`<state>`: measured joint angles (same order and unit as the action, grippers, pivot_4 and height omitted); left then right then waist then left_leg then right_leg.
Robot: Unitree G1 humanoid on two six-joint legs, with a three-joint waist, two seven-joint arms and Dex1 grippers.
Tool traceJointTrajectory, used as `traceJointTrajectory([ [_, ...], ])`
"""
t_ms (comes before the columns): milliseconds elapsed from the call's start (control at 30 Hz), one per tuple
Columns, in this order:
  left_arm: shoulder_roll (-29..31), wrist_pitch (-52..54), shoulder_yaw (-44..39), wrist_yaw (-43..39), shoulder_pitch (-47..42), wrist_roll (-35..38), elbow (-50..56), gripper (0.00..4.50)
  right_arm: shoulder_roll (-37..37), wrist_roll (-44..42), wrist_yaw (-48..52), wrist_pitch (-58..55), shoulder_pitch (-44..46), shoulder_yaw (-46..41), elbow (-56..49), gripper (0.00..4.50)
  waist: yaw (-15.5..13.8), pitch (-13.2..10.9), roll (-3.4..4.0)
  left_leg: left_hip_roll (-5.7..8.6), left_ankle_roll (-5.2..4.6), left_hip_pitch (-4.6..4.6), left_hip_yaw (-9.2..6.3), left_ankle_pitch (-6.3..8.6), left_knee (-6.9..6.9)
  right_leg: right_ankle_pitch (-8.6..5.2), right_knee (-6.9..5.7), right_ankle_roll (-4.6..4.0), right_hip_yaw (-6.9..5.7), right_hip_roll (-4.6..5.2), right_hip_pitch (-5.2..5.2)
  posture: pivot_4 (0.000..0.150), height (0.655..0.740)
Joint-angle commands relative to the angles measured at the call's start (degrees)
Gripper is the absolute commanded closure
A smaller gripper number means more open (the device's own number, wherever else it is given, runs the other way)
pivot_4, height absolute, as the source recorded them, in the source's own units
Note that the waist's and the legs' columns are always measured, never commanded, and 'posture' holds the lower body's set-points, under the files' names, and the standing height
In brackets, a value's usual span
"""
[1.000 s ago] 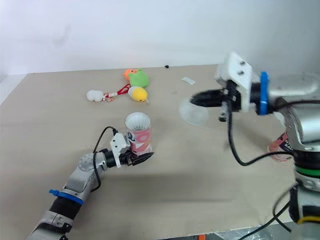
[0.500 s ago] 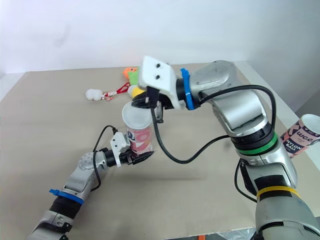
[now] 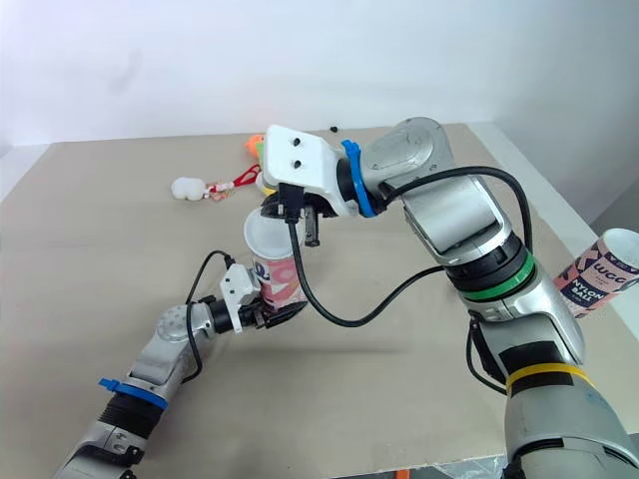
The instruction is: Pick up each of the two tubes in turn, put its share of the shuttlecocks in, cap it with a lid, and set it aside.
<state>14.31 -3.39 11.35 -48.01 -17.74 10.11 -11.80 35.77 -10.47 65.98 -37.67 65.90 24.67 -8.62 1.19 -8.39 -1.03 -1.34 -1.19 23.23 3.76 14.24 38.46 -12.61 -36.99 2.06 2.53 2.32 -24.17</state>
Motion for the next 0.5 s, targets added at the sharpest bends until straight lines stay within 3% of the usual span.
traceJointTrajectory([
  [33, 0.1, 1.6, 1.0, 0.6, 1.4, -1.3, -2.0, 1.12, -0.2, 0.7, 0.9, 0.5, 1.7, -0.5, -0.8, 4.47, 0.0, 0.0, 0.00, 0.00, 0.00, 0.00, 0.00, 0.00, 0.00, 0.00, 0.00, 0.00, 0.00, 0.00, 0.00, 0.150, 0.7400],
  [500, 0.3, 1.9, 1.1, 0.6, 1.9, -1.3, -1.4, 1.12, -0.7, 5.2, 1.9, 3.9, 0.1, 1.6, -0.5, 4.47, 0.0, 0.0, 0.00, 0.00, 0.00, 0.00, 0.00, 0.00, -0.02, -0.03, 0.00, -0.03, 0.00, 0.00, -0.01, 0.150, 0.7400],
])
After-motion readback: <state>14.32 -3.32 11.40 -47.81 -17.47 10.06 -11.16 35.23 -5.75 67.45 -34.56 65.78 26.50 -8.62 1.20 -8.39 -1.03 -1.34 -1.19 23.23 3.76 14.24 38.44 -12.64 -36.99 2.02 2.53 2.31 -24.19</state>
